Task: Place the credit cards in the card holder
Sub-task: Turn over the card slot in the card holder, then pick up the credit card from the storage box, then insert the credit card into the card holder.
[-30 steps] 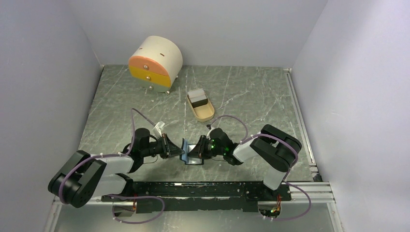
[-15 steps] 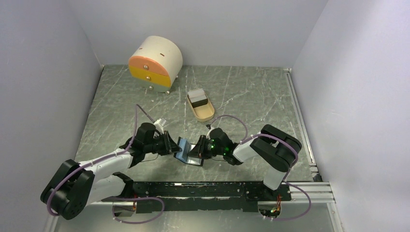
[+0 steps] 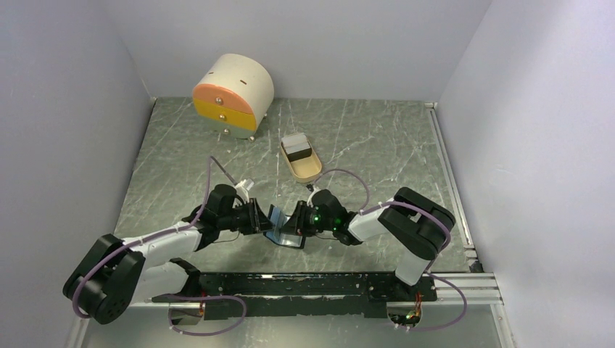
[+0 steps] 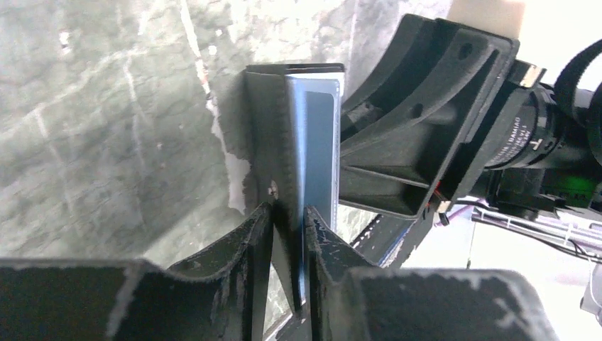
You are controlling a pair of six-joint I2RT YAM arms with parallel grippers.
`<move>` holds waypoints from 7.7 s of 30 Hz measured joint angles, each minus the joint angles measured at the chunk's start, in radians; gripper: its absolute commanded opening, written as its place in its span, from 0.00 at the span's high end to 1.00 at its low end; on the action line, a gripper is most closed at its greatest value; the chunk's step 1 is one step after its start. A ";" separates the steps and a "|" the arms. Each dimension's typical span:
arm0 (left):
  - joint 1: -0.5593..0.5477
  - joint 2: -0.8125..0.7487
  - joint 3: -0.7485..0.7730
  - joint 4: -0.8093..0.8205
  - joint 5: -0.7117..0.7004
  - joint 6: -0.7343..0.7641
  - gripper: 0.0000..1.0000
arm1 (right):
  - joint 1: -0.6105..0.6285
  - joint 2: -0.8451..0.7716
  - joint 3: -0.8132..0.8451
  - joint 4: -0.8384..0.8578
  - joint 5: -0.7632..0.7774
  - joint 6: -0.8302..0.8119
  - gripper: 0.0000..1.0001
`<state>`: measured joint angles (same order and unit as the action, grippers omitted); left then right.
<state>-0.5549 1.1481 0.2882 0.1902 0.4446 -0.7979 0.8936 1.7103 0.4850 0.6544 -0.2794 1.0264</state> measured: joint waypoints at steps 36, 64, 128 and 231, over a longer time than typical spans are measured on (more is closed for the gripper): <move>-0.189 0.066 0.303 -0.419 -0.241 0.024 0.91 | 0.005 -0.107 -0.001 -0.143 0.150 -0.145 0.77; -0.204 0.030 0.205 -0.307 -0.250 -0.082 0.76 | -0.054 -0.447 0.262 -0.531 0.468 -0.752 0.26; -0.135 -0.035 0.120 -0.210 -0.125 -0.077 0.72 | -0.297 0.317 0.669 -0.298 0.111 -2.287 0.47; -0.050 -0.082 -0.024 -0.141 -0.184 -0.195 0.81 | -0.094 -0.289 0.076 -0.354 0.007 -0.164 1.00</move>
<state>-0.6044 1.0657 0.2642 0.0490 0.2607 -0.9924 0.7998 1.4212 0.5610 0.3008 -0.2722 0.8627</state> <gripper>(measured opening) 0.231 0.010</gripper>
